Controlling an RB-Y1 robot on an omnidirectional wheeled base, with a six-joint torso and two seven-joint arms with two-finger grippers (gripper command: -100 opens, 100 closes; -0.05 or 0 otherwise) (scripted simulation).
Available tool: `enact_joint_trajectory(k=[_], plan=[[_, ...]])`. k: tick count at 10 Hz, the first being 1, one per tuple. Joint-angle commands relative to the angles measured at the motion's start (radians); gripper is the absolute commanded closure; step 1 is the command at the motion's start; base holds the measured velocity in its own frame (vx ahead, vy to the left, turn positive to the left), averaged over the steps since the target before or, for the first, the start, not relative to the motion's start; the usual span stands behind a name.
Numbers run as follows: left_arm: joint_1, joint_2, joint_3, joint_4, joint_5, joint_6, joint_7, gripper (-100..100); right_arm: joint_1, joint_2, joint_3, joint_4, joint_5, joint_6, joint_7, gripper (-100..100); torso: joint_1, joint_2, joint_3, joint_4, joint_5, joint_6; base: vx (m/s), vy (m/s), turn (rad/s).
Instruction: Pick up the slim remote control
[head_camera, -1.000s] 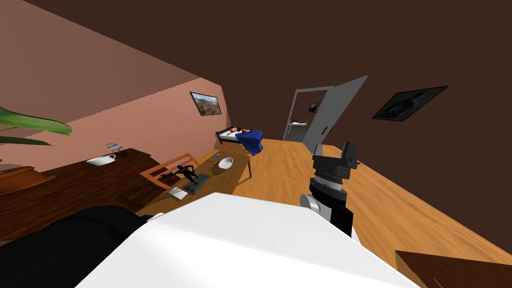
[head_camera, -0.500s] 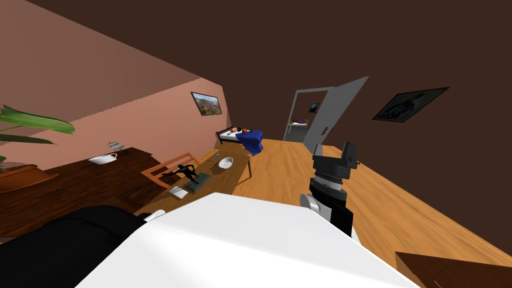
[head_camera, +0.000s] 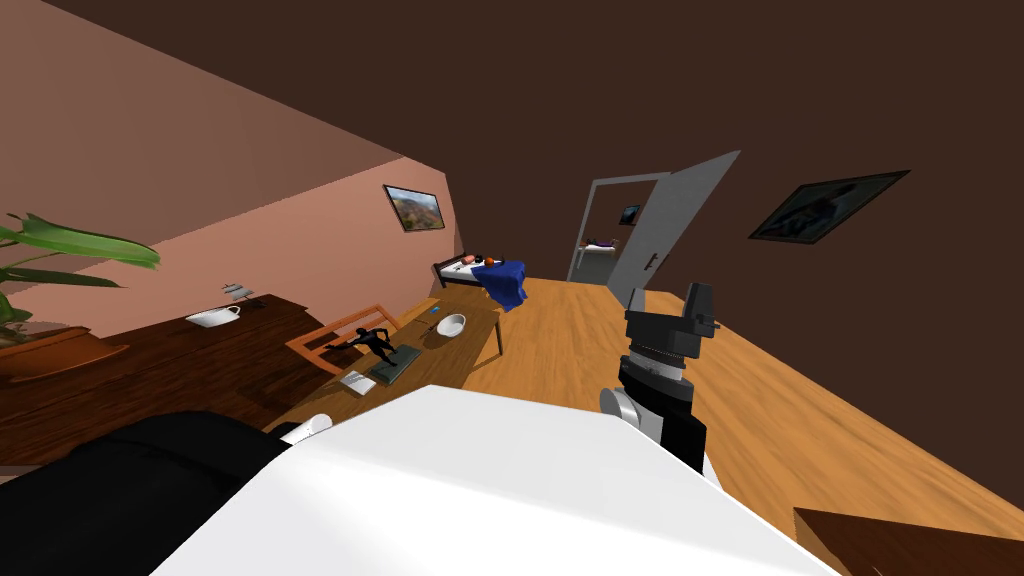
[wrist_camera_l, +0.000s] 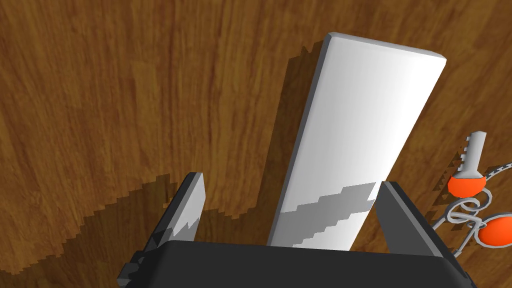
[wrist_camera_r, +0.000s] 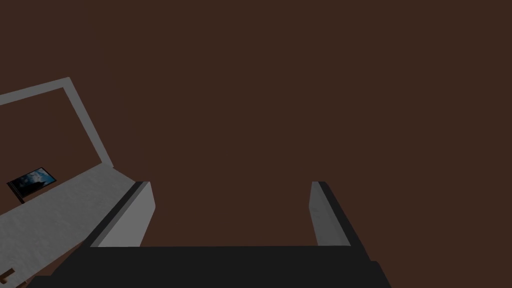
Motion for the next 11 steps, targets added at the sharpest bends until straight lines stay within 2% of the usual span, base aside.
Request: enact_joint_trajectory(k=[1,2,3,4,6,7,9,10,11], plan=[[-0.009,0.001,0.005,0.042,0.001,-0.004,-0.017,-100,0.0,0.0,0.0,0.0,0.0,0.0,0.0,0,0.0,0.0,0.0,0.0,0.0,0.0,-0.002,-0.006,0.002],[-0.051,0.006,0.031,0.068,-0.012,-0.008,-0.058,-100,0.0,0.0,0.0,0.0,0.0,0.0,0.0,0,0.001,0.0,0.0,0.0,0.0,0.0,-0.009,-0.015,0.046],[-0.052,0.006,0.031,0.099,-0.012,-0.008,-0.062,-100,0.0,0.0,0.0,0.0,0.0,0.0,0.0,0,0.003,-0.001,0.0,0.001,0.002,0.002,-0.006,-0.021,0.004],[-0.095,0.01,0.058,0.134,-0.025,-0.012,-0.104,-100,0.0,0.0,0.0,0.0,0.0,0.0,0.0,0,0.005,-0.001,0.0,0.001,0.002,0.002,-0.004,-0.021,0.019],[-0.095,0.01,0.058,0.18,-0.025,-0.012,-0.108,-100,0.0,0.0,0.0,0.0,0.0,0.0,0.0,0,0.005,-0.002,-0.001,0.001,0.002,0.002,0.001,-0.014,0.001],[-0.137,0.015,0.084,0.209,-0.038,-0.015,-0.154,-100,0.0,0.0,0.0,0.0,0.0,0.0,0.0,0,0.006,-0.002,-0.001,0.0,0.003,0.001,0.001,-0.017,0.037],[-0.137,0.015,0.084,0.249,-0.038,-0.015,-0.154,-100,0.0,0.0,0.0,0.0,0.0,0.0,0.0,0,0.007,-0.001,-0.001,0.0,0.005,0.0,0.0,-0.013,0.001],[-0.18,0.019,0.111,0.281,-0.051,-0.019,-0.2,-100,0.0,0.0,0.0,0.0,0.0,0.0,0.0,0,0.007,-0.001,0.0,0.0,0.006,0.0,-0.003,-0.019,0.034],[-0.18,0.019,0.111,0.304,-0.051,-0.019,-0.2,-100,0.0,0.0,0.0,0.0,0.0,0.0,0.0,0,0.008,-0.001,0.0,0.0,0.007,0.0,-0.003,-0.021,0.014]])
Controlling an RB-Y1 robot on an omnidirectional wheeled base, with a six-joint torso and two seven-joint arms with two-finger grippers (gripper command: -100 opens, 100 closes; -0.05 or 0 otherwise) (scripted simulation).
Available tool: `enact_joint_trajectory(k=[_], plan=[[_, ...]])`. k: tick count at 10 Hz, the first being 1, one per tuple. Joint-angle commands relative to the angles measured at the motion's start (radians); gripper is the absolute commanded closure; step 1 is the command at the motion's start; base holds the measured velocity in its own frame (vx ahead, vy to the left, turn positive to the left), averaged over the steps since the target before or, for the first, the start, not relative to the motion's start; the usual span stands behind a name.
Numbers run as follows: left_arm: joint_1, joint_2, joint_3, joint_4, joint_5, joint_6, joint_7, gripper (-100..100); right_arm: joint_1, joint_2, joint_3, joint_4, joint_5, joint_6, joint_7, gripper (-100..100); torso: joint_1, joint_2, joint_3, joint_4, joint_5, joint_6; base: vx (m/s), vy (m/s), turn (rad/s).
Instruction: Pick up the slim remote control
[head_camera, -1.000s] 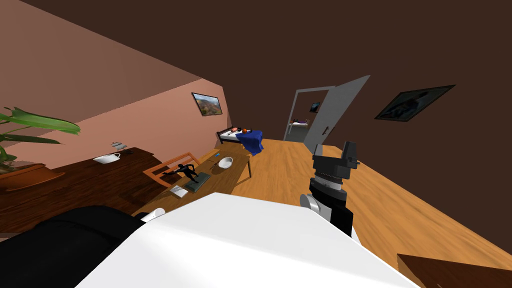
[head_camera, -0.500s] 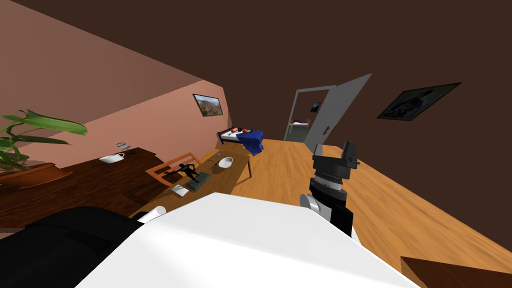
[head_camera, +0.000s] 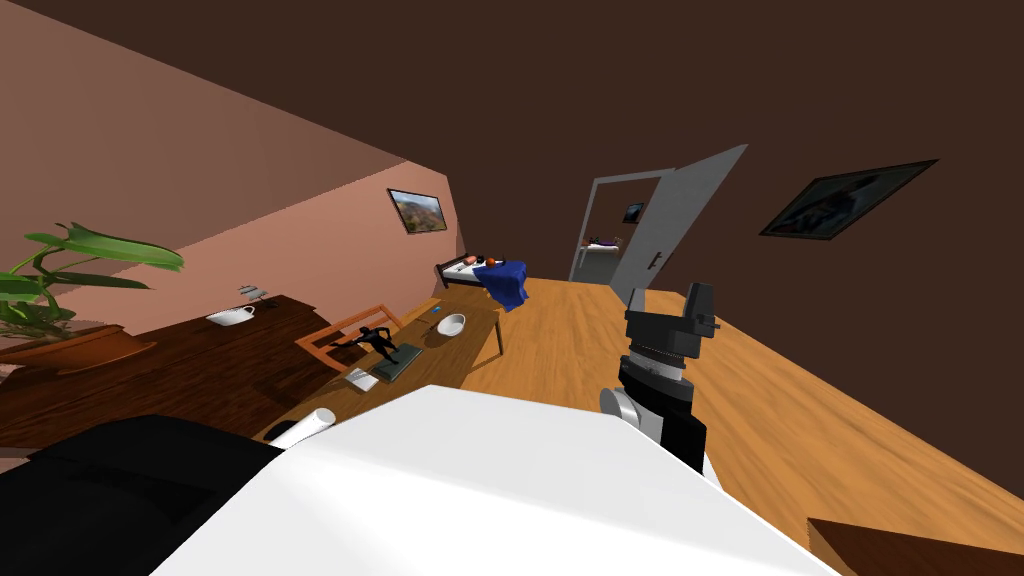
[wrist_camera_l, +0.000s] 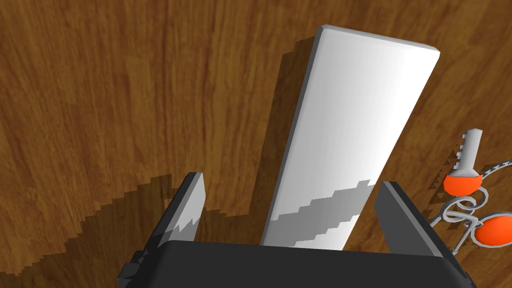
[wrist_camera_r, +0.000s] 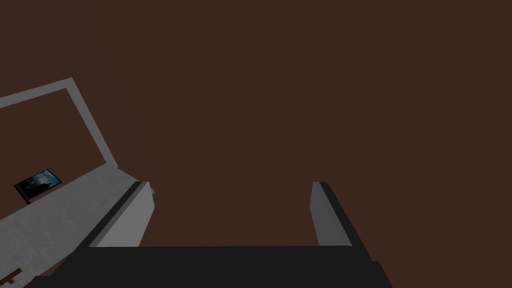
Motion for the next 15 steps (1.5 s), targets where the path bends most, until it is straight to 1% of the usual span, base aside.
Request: enact_joint_trajectory(k=[1,2,3,4,5,6,8,9,13,14,15], plan=[[-0.009,0.001,0.004,0.038,0.0,-0.002,-0.013,-100,0.0,0.0,0.0,0.0,0.0,0.0,0.0,0,0.0,0.0,0.0,0.0,0.0,0.0,-0.002,-0.011,-0.004],[-0.052,0.005,0.03,0.064,-0.013,-0.006,-0.054,-100,0.0,0.0,0.0,0.0,0.0,0.0,0.0,0,0.001,0.0,0.0,0.0,0.001,0.0,-0.006,-0.019,0.03],[-0.052,0.005,0.03,0.093,-0.013,-0.006,-0.058,-100,0.0,0.0,0.0,0.0,0.0,0.0,0.0,0,0.001,0.0,0.0,0.0,0.0,0.0,-0.005,-0.021,0.01],[-0.052,0.005,0.03,0.107,-0.013,-0.006,-0.058,-100,0.0,0.0,0.0,0.0,0.0,0.0,0.0,0,0.001,0.0,0.0,0.0,0.001,0.0,-0.002,-0.011,0.002],[-0.095,0.01,0.057,0.147,-0.026,-0.009,-0.104,-100,0.0,0.0,0.0,0.0,0.0,0.0,0.0,0,0.001,0.0,0.0,0.0,0.001,0.0,-0.002,-0.016,0.029],[-0.095,0.01,0.057,0.176,-0.026,-0.009,-0.104,-100,0.0,0.0,0.0,0.0,0.0,0.0,0.0,0,0.001,0.0,0.0,0.0,0.001,0.0,-0.003,-0.019,0.009],[-0.092,0.008,0.056,0.169,-0.026,-0.009,-0.101,-100,0.0,0.0,0.0,0.0,0.0,0.0,0.0,0,0.001,0.0,0.0,0.0,0.001,0.0,-0.002,-0.006,0.001],[-0.094,0.009,0.056,0.173,-0.025,-0.01,-0.104,100,0.0,0.0,0.0,0.0,0.0,0.0,0.0,0,0.002,0.0,0.0,0.0,0.001,0.0,0.0,0.0,0.0],[-0.094,0.009,0.055,0.172,-0.026,-0.01,-0.105,100,0.0,0.0,0.0,0.0,0.0,0.0,0.0,0,0.002,0.0,0.0,0.0,0.001,-0.001,0.0,0.0,0.0],[-0.094,0.009,0.056,0.172,-0.026,-0.011,-0.105,0,0.0,0.0,0.0,0.0,0.0,0.0,0.0,0,0.002,0.0,0.0,0.0,0.001,-0.001,0.0,0.0,0.0],[-0.052,0.005,0.03,0.122,-0.013,-0.006,-0.058,100,0.0,0.0,0.0,0.0,0.0,0.0,0.0,0,0.002,0.0,0.0,0.0,0.001,-0.001,0.005,0.016,-0.034]])
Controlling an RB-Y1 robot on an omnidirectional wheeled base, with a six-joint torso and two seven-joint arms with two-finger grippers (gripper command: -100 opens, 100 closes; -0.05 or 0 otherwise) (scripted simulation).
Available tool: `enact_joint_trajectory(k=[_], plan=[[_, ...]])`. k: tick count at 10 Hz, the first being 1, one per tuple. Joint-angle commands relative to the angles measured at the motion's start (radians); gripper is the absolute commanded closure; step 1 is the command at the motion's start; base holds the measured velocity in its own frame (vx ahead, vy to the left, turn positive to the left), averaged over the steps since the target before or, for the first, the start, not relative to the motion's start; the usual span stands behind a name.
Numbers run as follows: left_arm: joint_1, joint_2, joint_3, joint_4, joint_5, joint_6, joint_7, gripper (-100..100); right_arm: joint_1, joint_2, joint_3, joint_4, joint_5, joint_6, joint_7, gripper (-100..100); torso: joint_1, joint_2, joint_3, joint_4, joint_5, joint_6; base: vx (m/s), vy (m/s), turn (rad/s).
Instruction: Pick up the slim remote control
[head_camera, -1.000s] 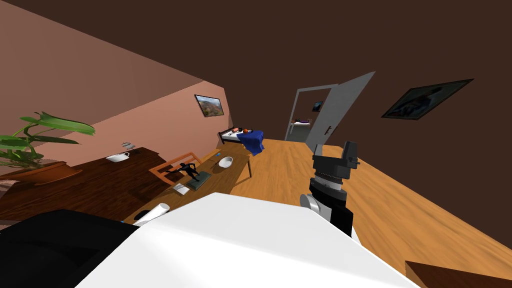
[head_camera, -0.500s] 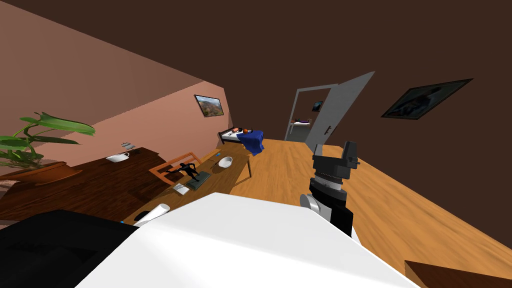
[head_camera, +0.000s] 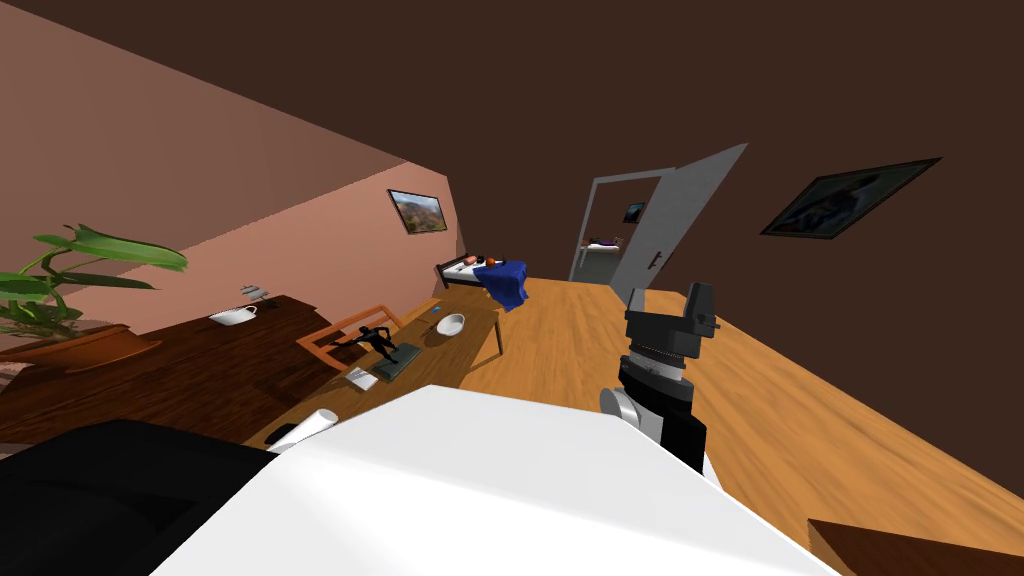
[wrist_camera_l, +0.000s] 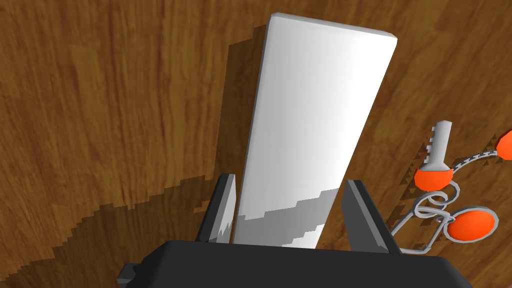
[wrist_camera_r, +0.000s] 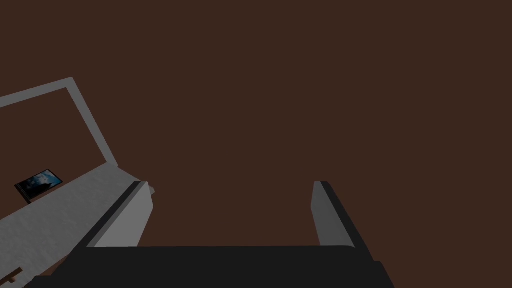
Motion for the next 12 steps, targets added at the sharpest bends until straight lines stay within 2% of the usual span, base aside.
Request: enact_joint_trajectory(k=[1,2,3,5,6,7,8,9,10,11,12], plan=[[0.035,-0.01,-0.013,-0.05,0.001,0.01,0.042,100,0.0,0.0,0.0,0.0,0.0,0.0,0.0,0,0.0,0.0,0.0,0.0,0.0,0.0,0.003,0.024,-0.014],[0.035,-0.01,-0.013,-0.073,0.001,0.01,0.042,100,0.0,0.0,0.0,0.0,0.0,0.0,0.0,0,0.0,0.0,0.0,0.0,0.0,0.0,-0.002,0.014,0.013],[0.078,-0.015,-0.04,-0.108,0.014,0.014,0.087,100,0.0,0.0,0.0,0.0,0.0,0.0,0.0,0,0.0,0.0,0.0,0.0,0.0,0.0,0.005,0.019,-0.037],[0.078,-0.015,-0.04,-0.142,0.014,0.014,0.087,100,0.0,0.0,0.0,0.0,0.0,0.0,0.0,0,0.0,0.0,0.0,0.0,0.0,0.0,0.001,0.017,0.001],[0.121,-0.019,-0.066,-0.178,0.027,0.018,0.133,100,0.0,0.0,0.0,0.0,0.0,0.0,0.0,0,-0.001,0.0,0.0,0.0,-0.001,0.0,0.011,0.016,-0.041],[0.121,-0.019,-0.066,-0.209,0.027,0.018,0.133,100,0.0,0.0,0.0,0.0,0.0,0.0,0.0,0,-0.001,0.0,0.0,0.0,-0.001,0.0,0.003,0.019,-0.003],[0.121,-0.019,-0.066,-0.211,0.027,0.018,0.133,100,0.0,0.0,0.0,0.0,0.0,0.0,0.0,0,0.0,0.0,0.0,0.0,-0.001,0.001,-0.002,0.011,0.0],[0.163,-0.024,-0.093,-0.241,0.04,0.021,0.176,100,0.0,0.0,0.0,0.0,0.0,0.0,0.0,0,-0.001,0.0,0.0,0.0,-0.001,0.001,0.006,0.018,-0.047],[0.164,-0.024,-0.093,-0.278,0.04,0.021,0.179,100,0.0,0.0,0.0,0.0,0.0,0.0,0.0,0,-0.001,0.0,0.0,0.0,-0.001,0.0,0.001,0.021,0.005],[0.207,-0.028,-0.119,-0.306,0.053,0.025,0.222,100,0.0,0.0,0.0,0.0,0.0,0.0,0.0,0,-0.001,0.0,0.0,0.0,-0.001,0.001,0.006,0.026,-0.039],[0.207,-0.028,-0.119,-0.337,0.053,0.025,0.225,100,0.0,0.0,0.0,0.0,0.0,0.0,0.0,0,0.0,0.0,0.0,0.0,0.0,0.0,0.0,0.021,-0.002]])
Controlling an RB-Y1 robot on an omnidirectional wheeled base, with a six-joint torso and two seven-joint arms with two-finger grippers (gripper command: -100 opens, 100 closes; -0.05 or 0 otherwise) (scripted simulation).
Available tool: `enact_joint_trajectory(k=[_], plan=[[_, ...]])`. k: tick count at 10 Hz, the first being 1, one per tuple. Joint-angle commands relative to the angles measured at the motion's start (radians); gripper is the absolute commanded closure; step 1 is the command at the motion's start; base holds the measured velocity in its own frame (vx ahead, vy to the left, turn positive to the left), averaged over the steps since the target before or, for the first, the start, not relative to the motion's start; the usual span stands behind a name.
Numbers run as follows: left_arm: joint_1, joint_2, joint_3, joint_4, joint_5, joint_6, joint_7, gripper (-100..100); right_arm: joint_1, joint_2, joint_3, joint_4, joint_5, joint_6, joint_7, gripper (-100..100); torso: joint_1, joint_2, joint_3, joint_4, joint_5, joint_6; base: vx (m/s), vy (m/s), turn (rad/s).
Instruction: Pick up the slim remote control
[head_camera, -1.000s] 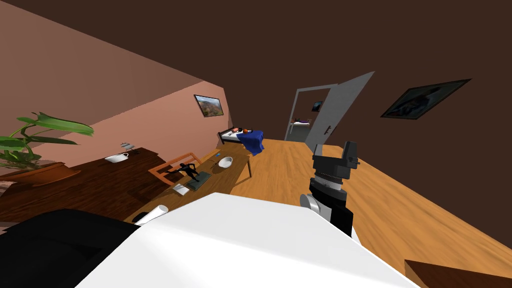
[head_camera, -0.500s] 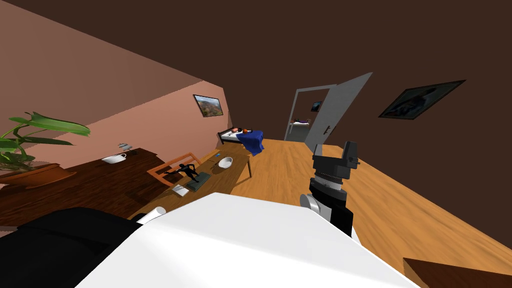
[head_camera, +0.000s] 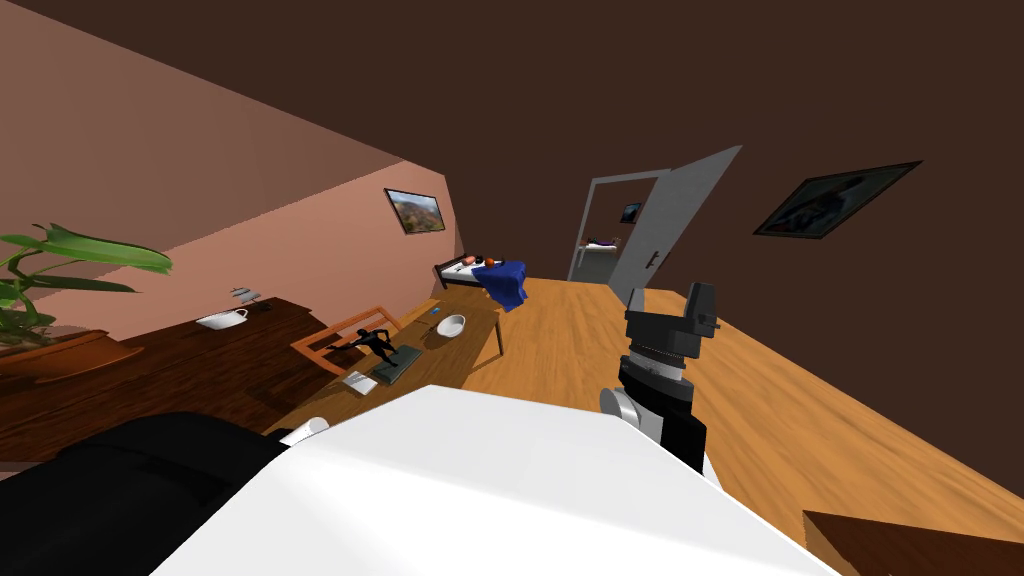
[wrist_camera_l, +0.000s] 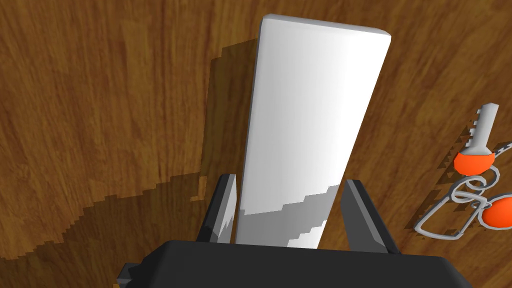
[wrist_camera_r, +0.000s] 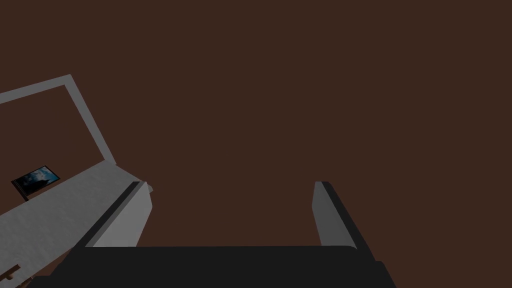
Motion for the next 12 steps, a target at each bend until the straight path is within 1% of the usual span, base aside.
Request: enact_joint_trajectory(k=[1,2,3,4,5,6,7,8,9,10,11,12], plan=[[0.008,-0.001,-0.003,-0.033,0.003,0.001,0.008,100,0.0,0.0,0.0,0.0,0.0,0.0,0.0,0,0.0,0.0,0.0,0.0,0.0,0.0,-0.002,0.01,0.007],[0.051,-0.005,-0.029,-0.07,0.016,0.004,0.053,100,0.0,0.0,0.0,0.0,0.0,0.0,0.0,0,-0.001,0.0,0.0,0.0,0.0,0.0,0.004,0.02,-0.038],[0.051,-0.005,-0.029,-0.101,0.016,0.004,0.053,100,0.0,0.0,0.0,0.0,0.0,0.0,0.0,0,-0.001,0.0,0.0,0.0,0.0,0.0,0.002,0.019,-0.007],[0.094,-0.01,-0.056,-0.152,0.029,0.008,0.099,100,0.0,0.0,0.0,0.0,0.0,0.0,0.0,0,-0.001,0.0,0.0,0.0,0.0,0.0,0.004,0.024,-0.032],[0.094,-0.01,-0.056,-0.17,0.029,0.008,0.099,100,0.0,0.0,0.0,0.0,0.0,0.0,0.0,0,0.0,0.0,0.0,0.0,0.0,0.0,0.003,0.023,-0.01],[0.136,-0.014,-0.082,-0.201,0.042,0.012,0.141,100,0.0,0.0,0.0,0.0,0.0,0.0,0.0,0,0.0,0.0,0.0,0.0,0.0,0.001,0.004,0.025,-0.033],[0.136,-0.014,-0.082,-0.21,0.042,0.012,0.145,100,0.0,0.0,0.0,0.0,0.0,0.0,0.0,0,0.0,0.0,0.0,0.0,0.0,-0.001,0.003,0.022,-0.008],[0.136,-0.014,-0.082,-0.239,0.042,0.012,0.145,100,0.0,0.0,0.0,0.0,0.0,0.0,0.0,0,-0.001,0.0,0.0,0.0,0.0,0.0,-0.001,0.009,0.013],[0.136,-0.014,-0.082,-0.239,0.042,0.012,0.145,100,0.0,0.0,0.0,0.0,0.0,0.0,0.0,0,-0.001,0.0,0.0,0.0,0.0,0.0,0.0,0.0,0.0],[0.179,-0.018,-0.109,-0.274,0.055,0.015,0.188,100,0.0,0.0,0.0,0.0,0.0,0.0,0.0,0,-0.002,0.0,0.0,0.0,-0.001,0.0,0.007,0.018,-0.037],[0.179,-0.018,-0.109,-0.308,0.055,0.015,0.191,100,0.0,0.0,0.0,0.0,0.0,0.0,0.0,0,-0.002,0.0,0.0,0.0,0.0,0.0,0.003,0.021,-0.004],[0.222,-0.023,-0.135,-0.34,0.068,0.019,0.237,100,0.0,0.0,0.0,0.0,0.0,0.0,0.0,0,-0.001,0.0,0.0,0.0,0.0,0.0,0.003,0.023,-0.036]])
